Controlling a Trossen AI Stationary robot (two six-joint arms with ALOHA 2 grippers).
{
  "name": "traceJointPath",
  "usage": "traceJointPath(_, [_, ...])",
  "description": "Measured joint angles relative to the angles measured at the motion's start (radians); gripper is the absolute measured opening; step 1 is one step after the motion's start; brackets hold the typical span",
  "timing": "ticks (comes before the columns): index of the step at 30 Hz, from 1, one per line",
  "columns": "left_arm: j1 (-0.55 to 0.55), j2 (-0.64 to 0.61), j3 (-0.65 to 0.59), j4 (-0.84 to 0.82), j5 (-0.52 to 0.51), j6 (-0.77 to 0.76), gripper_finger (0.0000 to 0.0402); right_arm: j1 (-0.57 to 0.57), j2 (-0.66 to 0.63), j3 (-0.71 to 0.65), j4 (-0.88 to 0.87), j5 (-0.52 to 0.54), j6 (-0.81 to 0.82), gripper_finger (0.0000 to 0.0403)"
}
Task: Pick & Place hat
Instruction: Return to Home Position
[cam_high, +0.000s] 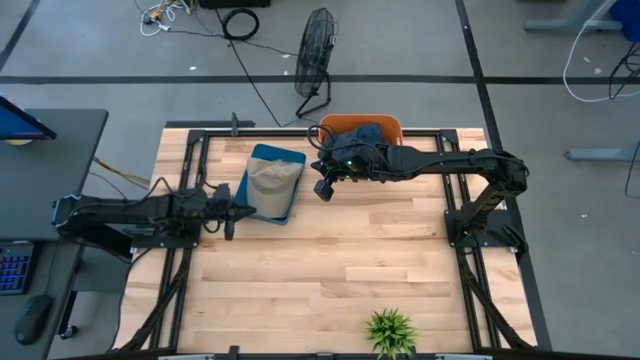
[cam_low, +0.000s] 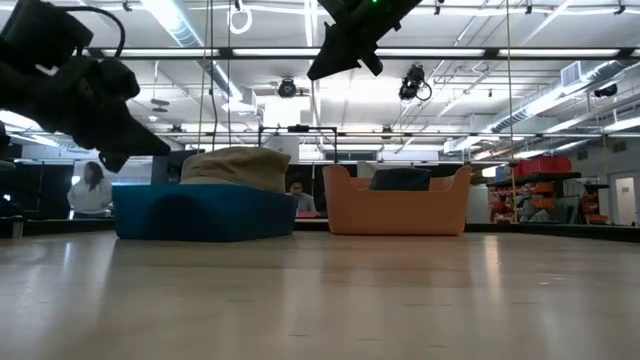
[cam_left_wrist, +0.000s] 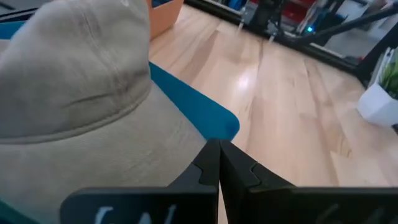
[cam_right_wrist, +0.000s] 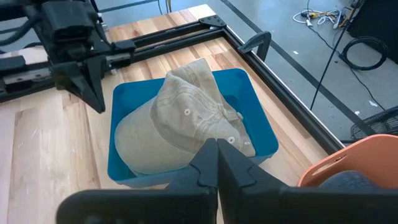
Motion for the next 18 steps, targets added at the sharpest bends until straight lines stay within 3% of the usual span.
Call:
traceJointPath(4, [0.0,-0.013,-0.055,0.105,0.002,0.004,0.0002,0.0,0.0,0.0,0.0,0.0,0.0,0.0])
traceJointPath(11, [0.0,-0.012,-0.057,0.102,0.013,0.066,0.0002,0.0,0.0,0.0,0.0,0.0,0.0,0.0])
traceJointPath(18, [0.003,-0.011,-0.057,0.1,0.013,-0.049,0.0014,0.0,0.0,0.0,0.0,0.0,0.0,0.0])
